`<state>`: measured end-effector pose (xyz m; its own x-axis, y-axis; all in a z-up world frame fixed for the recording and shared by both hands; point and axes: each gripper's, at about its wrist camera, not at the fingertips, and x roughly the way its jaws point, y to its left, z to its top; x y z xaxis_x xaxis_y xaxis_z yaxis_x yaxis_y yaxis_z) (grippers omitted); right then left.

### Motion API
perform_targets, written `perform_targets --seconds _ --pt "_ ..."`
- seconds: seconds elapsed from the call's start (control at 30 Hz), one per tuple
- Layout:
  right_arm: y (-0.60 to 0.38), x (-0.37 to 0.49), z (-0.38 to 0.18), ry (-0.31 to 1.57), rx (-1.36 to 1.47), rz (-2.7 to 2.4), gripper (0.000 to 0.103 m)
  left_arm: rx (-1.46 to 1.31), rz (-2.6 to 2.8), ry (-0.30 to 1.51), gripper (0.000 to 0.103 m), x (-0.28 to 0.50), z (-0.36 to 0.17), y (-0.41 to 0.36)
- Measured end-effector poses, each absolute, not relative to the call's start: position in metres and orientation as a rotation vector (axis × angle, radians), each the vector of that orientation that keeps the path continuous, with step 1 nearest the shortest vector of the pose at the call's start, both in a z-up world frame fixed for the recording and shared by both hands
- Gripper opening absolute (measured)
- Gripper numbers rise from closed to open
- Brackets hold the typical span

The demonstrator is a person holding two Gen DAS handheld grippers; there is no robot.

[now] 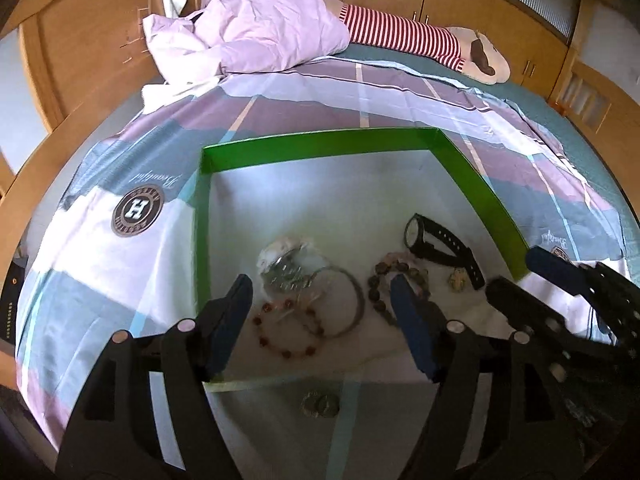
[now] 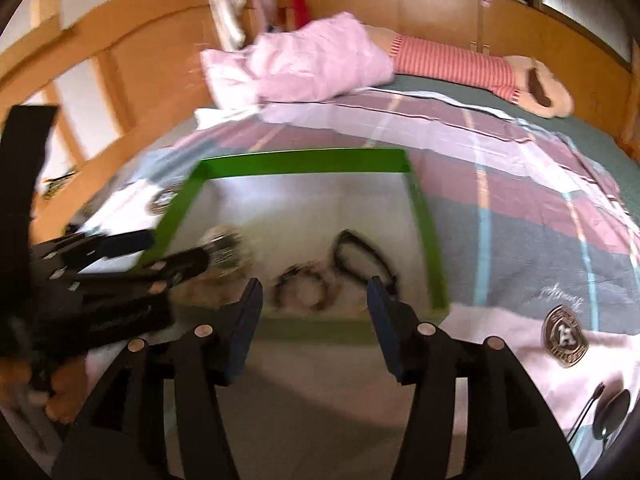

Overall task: Organize jewelry
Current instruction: 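Carry the bangle and brooch into the green box and open both tools, then grasp the dark ring with the right tool while the left tool grasps the rhinestone ring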

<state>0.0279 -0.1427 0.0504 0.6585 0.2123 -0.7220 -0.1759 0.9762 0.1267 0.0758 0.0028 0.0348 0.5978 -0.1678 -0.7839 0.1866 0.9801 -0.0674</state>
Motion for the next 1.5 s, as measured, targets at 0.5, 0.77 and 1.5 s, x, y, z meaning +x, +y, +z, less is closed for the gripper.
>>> perform_targets --seconds 0.5,0.77,1.5 --pt "-0.033 0.031 -0.037 1.028 -0.109 0.462 0.042 -0.205 -0.027 1.115 0.071 0.035 0.004 0.089" --pt "-0.038 0.037 -0.041 1.045 -0.096 0.480 0.022 -0.257 0.041 1.199 0.071 0.040 -0.017 0.105" --pt "-0.128 -0.027 -0.026 1.012 -0.073 0.323 0.037 0.062 -0.081 1.202 0.078 0.034 -0.027 0.033"
